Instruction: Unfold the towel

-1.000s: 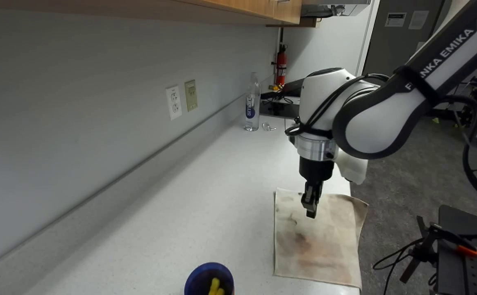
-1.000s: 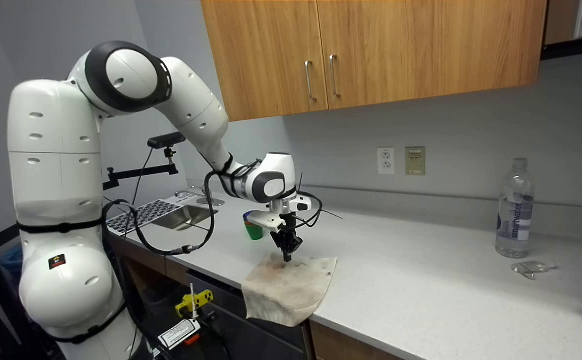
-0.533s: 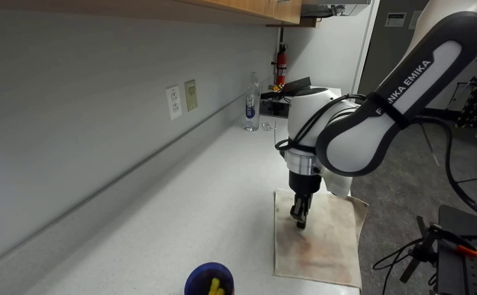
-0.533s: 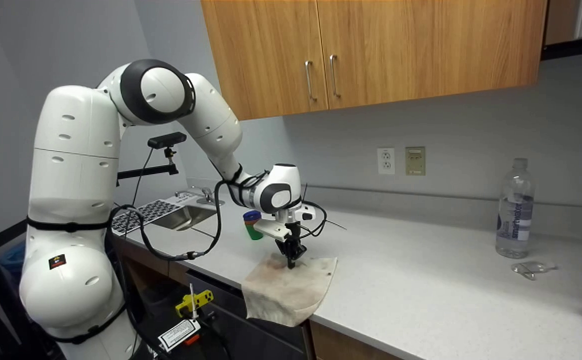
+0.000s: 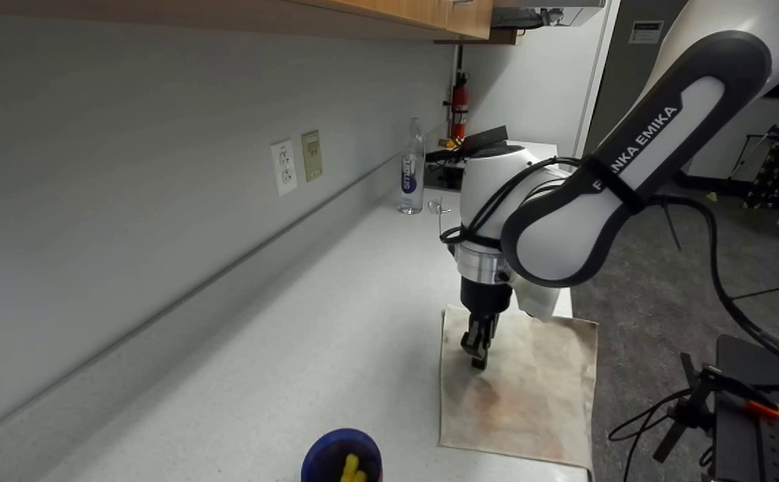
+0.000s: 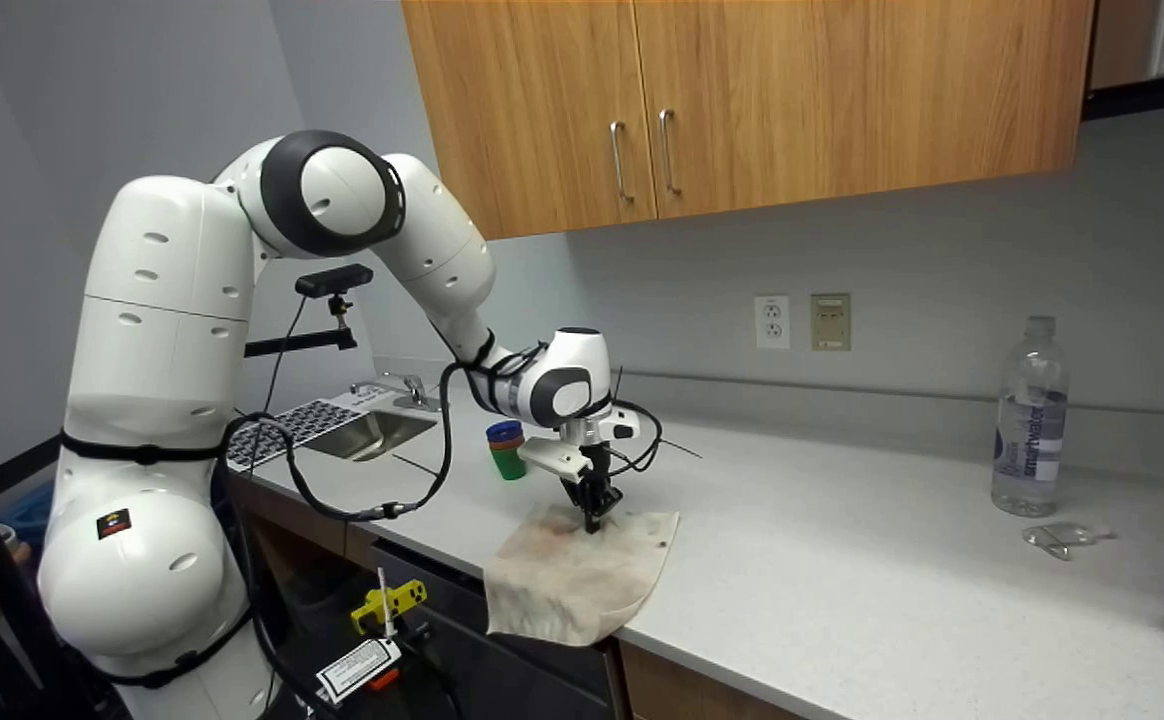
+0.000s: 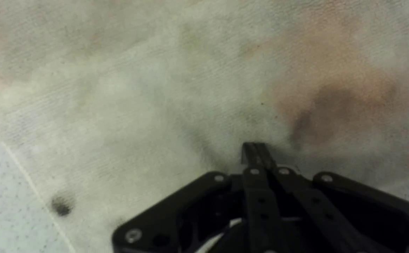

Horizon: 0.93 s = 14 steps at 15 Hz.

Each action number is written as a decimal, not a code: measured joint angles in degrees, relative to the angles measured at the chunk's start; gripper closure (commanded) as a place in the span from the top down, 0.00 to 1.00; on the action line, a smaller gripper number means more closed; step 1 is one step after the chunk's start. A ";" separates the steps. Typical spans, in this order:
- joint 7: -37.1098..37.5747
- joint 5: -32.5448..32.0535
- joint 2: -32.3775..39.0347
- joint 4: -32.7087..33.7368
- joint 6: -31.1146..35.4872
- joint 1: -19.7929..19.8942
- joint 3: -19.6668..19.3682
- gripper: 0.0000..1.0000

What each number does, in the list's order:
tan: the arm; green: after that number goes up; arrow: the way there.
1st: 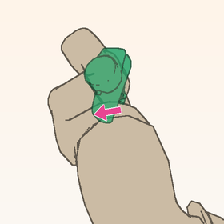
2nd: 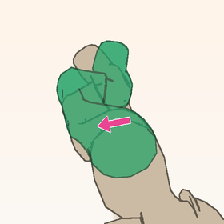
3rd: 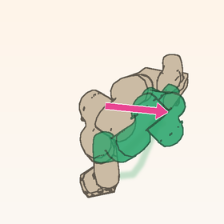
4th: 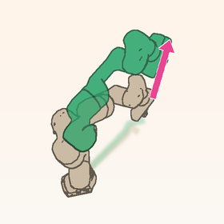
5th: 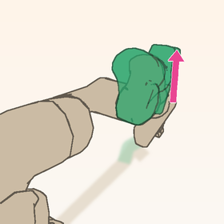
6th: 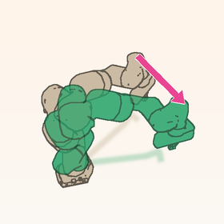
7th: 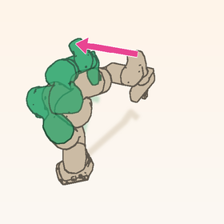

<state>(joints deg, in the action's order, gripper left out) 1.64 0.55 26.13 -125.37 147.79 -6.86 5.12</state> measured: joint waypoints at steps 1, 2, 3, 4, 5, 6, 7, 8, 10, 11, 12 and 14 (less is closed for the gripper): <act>0.03 0.08 0.52 0.88 0.00 0.21 0.00 0.00; 0.04 0.22 1.19 1.96 0.01 0.48 0.00 0.00; 0.04 0.57 1.90 3.13 0.01 0.79 0.00 0.00; 0.04 1.17 2.71 4.48 0.02 1.12 0.00 0.00; 0.04 1.61 3.62 5.99 0.02 1.42 0.00 0.00; 0.04 2.03 4.57 7.61 0.03 1.68 0.00 0.00; 0.04 2.25 5.57 9.31 0.04 1.89 0.00 0.00; 0.04 2.30 6.61 11.09 0.04 2.03 -0.01 0.00; 0.13 2.30 8.77 14.64 0.04 2.12 -0.01 0.00; 0.21 2.30 9.85 16.33 0.04 2.12 -0.01 0.00; 0.24 2.30 10.75 17.80 0.04 2.12 -0.01 0.00; 0.46 2.30 12.12 20.15 -0.14 2.12 -0.01 0.00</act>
<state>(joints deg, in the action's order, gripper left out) 2.10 2.85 38.25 -105.22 147.65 -4.74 5.12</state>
